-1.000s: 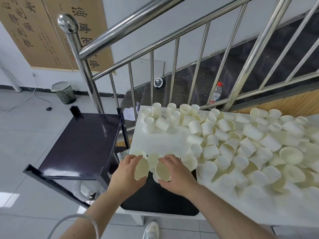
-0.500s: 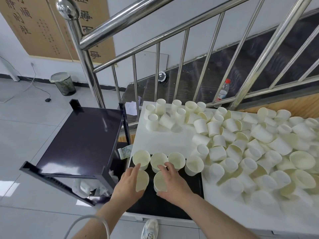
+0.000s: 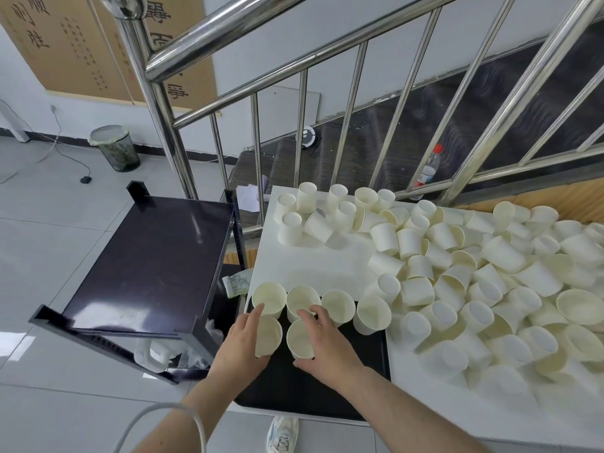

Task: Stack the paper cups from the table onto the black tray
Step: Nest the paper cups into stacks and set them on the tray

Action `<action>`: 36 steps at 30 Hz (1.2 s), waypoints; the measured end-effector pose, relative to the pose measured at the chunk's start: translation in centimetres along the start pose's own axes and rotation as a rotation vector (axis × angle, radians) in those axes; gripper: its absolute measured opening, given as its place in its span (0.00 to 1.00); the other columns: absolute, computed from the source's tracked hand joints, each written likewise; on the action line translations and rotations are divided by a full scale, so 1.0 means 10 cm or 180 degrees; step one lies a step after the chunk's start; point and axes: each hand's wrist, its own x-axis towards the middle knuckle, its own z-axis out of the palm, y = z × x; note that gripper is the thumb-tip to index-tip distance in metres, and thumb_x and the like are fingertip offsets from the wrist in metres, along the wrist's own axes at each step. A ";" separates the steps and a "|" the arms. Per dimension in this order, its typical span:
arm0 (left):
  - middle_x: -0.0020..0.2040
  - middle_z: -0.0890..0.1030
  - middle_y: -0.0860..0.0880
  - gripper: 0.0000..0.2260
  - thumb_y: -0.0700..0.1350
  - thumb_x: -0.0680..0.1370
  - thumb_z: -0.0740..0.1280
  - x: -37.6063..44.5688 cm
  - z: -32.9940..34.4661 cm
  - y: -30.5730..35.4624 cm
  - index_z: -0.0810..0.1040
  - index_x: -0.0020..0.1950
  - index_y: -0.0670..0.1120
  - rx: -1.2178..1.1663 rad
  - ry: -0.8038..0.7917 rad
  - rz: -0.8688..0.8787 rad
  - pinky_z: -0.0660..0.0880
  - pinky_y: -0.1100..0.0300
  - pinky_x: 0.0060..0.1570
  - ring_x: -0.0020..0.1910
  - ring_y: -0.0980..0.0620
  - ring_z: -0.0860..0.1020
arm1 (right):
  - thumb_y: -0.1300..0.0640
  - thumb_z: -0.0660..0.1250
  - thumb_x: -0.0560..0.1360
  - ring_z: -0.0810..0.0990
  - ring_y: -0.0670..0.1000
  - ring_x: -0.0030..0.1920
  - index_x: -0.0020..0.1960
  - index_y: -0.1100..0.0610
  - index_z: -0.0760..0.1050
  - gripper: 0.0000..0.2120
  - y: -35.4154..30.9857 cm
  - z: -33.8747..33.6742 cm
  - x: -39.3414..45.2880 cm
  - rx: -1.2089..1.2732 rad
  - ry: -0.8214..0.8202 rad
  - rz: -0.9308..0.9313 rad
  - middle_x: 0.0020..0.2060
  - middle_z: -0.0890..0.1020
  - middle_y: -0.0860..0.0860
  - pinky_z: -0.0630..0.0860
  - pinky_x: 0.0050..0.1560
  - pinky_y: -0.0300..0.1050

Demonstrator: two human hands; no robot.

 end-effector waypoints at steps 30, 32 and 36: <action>0.72 0.62 0.51 0.28 0.55 0.77 0.63 0.60 -0.42 0.53 0.59 0.75 0.52 0.0542 0.0257 0.0371 0.69 0.55 0.64 0.71 0.49 0.63 | 0.42 0.64 0.76 0.61 0.46 0.71 0.75 0.49 0.59 0.31 0.22 -0.73 0.11 -0.0120 0.0717 0.0086 0.71 0.58 0.44 0.73 0.60 0.40; 0.73 0.62 0.50 0.28 0.55 0.78 0.63 0.80 -0.43 0.58 0.59 0.75 0.51 0.0567 0.0219 0.0402 0.69 0.54 0.65 0.71 0.49 0.63 | 0.42 0.63 0.77 0.62 0.45 0.71 0.75 0.49 0.60 0.30 0.27 -0.78 0.22 -0.0109 0.0716 0.0115 0.71 0.58 0.44 0.72 0.61 0.40; 0.73 0.61 0.49 0.28 0.55 0.78 0.63 1.25 -0.46 0.64 0.58 0.75 0.50 0.0630 0.0117 0.0391 0.69 0.54 0.65 0.72 0.48 0.61 | 0.43 0.62 0.78 0.62 0.45 0.71 0.74 0.50 0.61 0.27 0.35 -0.88 0.43 -0.0114 0.0667 0.0186 0.71 0.58 0.44 0.72 0.61 0.39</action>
